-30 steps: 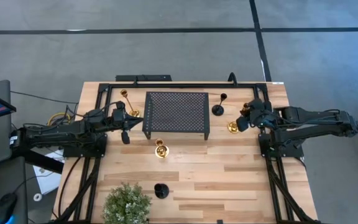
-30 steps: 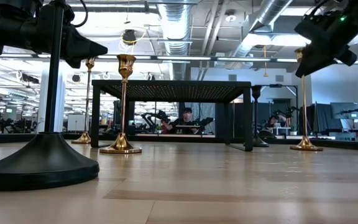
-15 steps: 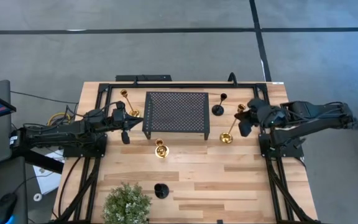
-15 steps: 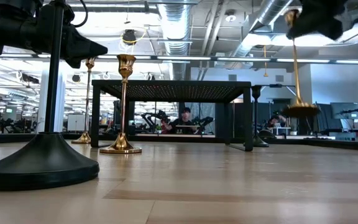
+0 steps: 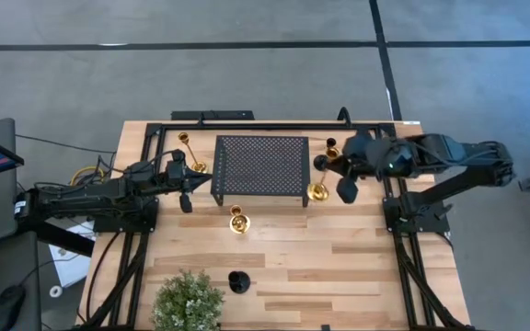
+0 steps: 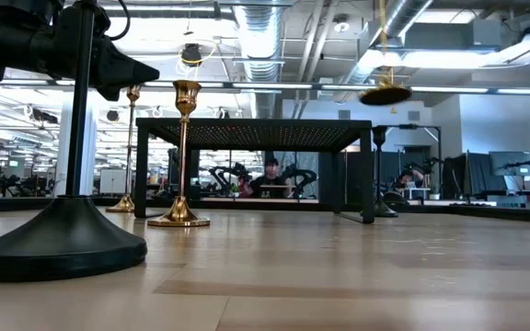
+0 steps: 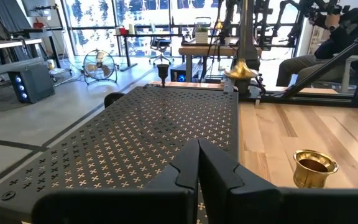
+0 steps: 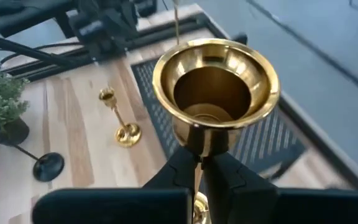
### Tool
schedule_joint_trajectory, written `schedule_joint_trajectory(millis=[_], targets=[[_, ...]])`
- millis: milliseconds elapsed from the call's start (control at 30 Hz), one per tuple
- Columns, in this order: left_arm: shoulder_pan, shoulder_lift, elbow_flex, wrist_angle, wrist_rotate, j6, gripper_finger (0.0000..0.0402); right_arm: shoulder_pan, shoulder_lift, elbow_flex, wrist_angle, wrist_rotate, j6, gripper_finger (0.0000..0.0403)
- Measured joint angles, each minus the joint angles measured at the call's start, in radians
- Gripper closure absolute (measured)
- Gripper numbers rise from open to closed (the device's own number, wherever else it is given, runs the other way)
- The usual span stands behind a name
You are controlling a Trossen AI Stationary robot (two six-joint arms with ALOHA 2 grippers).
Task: Pick & Place candle stick holders
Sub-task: Put the right large gold candle holder on the shelf
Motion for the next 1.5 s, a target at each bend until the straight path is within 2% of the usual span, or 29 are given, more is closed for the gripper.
schedule_joint_trajectory(millis=[200, 467, 633, 800, 1033, 1233, 1500], targets=[[0.0, 0.0, 0.0, 0.0, 0.0, 0.0, 0.0394, -0.096, 0.127, 0.147, 0.019, -0.103, -0.187, 0.0402], [0.0, 0.0, 0.0, 0.0, 0.0, 0.0, 0.0394, -0.257, 0.218, 0.197, 0.185, -0.323, -0.378, 0.0402], [0.0, 0.0, 0.0, 0.0, 0.0, 0.0, 0.0394, -0.353, 0.22, 0.197, 0.237, -0.437, -0.392, 0.0402], [0.0, 0.0, 0.0, 0.0, 0.0, 0.0, 0.0394, -0.428, 0.225, 0.197, 0.266, -0.498, -0.407, 0.0402], [0.0, 0.0, 0.0, 0.0, 0.0, 0.0, 0.0394, -0.495, 0.314, 0.197, 0.329, -0.634, -0.412, 0.0402], [0.0, 0.0, 0.0, 0.0, 0.0, 0.0, 0.0394, -0.549, 0.383, 0.197, 0.362, -0.659, -0.432, 0.0402], [0.0, 0.0, 0.0, 0.0, 0.0, 0.002, 0.0394, -0.596, 0.453, 0.197, 0.447, -0.754, -0.41, 0.0402]])
